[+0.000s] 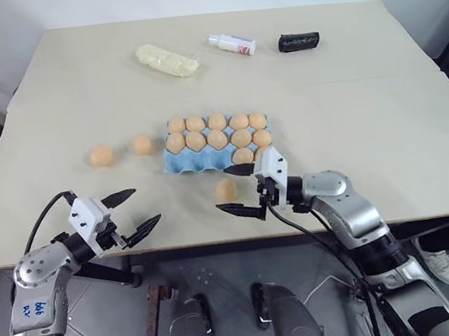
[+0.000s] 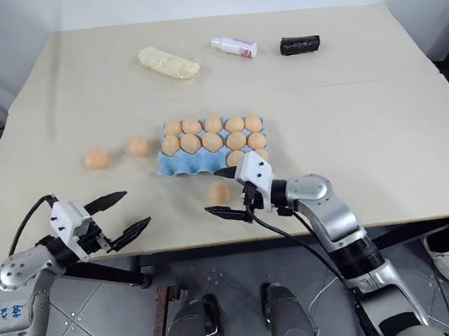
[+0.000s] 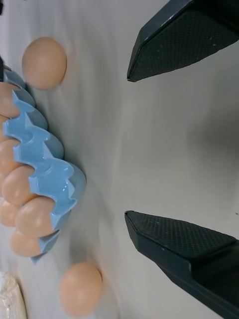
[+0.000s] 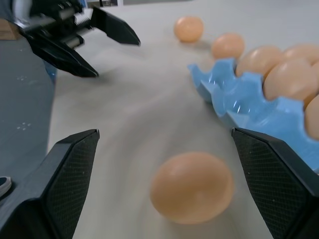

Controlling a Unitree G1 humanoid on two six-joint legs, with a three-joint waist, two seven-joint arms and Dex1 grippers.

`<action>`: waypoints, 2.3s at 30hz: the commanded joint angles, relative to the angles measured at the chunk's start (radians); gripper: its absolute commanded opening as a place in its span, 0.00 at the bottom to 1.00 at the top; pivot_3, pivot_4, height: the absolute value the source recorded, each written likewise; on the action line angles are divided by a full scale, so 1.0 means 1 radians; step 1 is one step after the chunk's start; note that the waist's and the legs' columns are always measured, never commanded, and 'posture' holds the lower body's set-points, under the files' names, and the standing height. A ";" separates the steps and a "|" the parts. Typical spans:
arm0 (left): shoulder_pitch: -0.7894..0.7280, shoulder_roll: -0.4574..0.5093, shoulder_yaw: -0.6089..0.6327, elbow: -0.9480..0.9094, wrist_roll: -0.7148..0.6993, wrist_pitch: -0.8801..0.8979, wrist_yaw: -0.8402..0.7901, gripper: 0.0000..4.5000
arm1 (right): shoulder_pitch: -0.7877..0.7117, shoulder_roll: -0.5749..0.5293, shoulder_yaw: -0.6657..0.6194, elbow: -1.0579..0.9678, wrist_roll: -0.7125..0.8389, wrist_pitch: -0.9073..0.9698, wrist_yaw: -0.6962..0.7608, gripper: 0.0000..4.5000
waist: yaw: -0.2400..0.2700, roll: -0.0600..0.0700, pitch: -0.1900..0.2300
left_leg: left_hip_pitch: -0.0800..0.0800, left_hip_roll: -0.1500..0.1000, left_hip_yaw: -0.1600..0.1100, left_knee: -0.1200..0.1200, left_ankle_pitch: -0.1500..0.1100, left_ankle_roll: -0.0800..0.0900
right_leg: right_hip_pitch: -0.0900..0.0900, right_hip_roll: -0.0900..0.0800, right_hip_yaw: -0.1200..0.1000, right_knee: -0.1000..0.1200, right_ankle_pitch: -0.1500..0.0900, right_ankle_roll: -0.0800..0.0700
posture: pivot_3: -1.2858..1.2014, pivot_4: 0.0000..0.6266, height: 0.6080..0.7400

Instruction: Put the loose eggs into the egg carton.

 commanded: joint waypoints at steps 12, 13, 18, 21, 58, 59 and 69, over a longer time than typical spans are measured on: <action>-0.008 0.003 0.013 -0.084 -0.033 0.015 0.025 1.00 | -0.046 0.078 0.010 0.159 -0.054 -0.162 0.048 0.54 | -0.004 0.000 0.000 | 0.000 0.000 0.002 -0.002 0.000 -0.001 | -0.003 0.001 0.001 0.002 0.002 0.003 | 0.52 0.24 1.00; -0.010 0.002 0.011 -0.083 -0.032 0.015 0.025 1.00 | -0.047 0.076 0.007 0.154 -0.055 -0.162 0.045 0.48 | -0.004 0.000 0.000 | 0.000 0.000 0.002 -0.002 0.000 -0.001 | -0.003 0.001 0.001 0.002 0.002 0.003 | 0.52 0.24 1.00; -0.018 0.000 0.005 -0.083 -0.032 0.016 0.024 1.00 | -0.075 0.087 -0.044 0.083 0.015 -0.116 0.044 0.48 | -0.005 0.000 0.000 | 0.000 0.000 0.004 -0.002 0.000 -0.001 | -0.005 0.001 0.003 0.004 0.002 0.003 | 0.52 0.24 1.00; -0.026 -0.003 -0.003 -0.075 -0.029 0.014 0.023 1.00 | -0.132 0.099 -0.077 0.105 0.032 -0.102 0.024 0.48 | -0.006 0.000 0.000 | 0.000 0.000 0.005 -0.002 0.000 -0.001 | -0.006 0.001 0.005 0.005 0.002 0.003 | 0.52 0.24 1.00; 0.049 -0.114 0.189 -0.061 -0.051 0.106 0.361 1.00 | 0.161 -0.138 -0.257 -0.096 0.146 -0.169 0.110 1.00 | -0.024 -0.002 0.000 | 0.001 -0.001 0.007 0.003 0.000 -0.001 | -0.009 0.004 0.011 0.009 0.000 0.000 | 0.52 0.24 1.00; 0.032 -0.115 0.175 -0.061 -0.046 0.116 0.372 1.00 | 0.159 -0.131 -0.254 -0.093 0.139 -0.180 0.102 1.00 | -0.023 -0.002 0.000 | 0.001 -0.001 0.007 0.003 0.000 0.000 | -0.008 0.004 0.011 0.008 0.000 0.000 | 0.52 0.24 1.00; -0.332 -0.141 0.002 0.094 0.047 0.280 0.497 1.00 | 0.139 -0.110 -0.224 -0.089 0.107 -0.197 0.074 1.00 | -0.010 -0.003 -0.001 | 0.001 -0.002 0.008 0.003 0.000 0.003 | 0.001 0.002 0.009 -0.004 0.004 0.003 | 0.52 0.24 1.00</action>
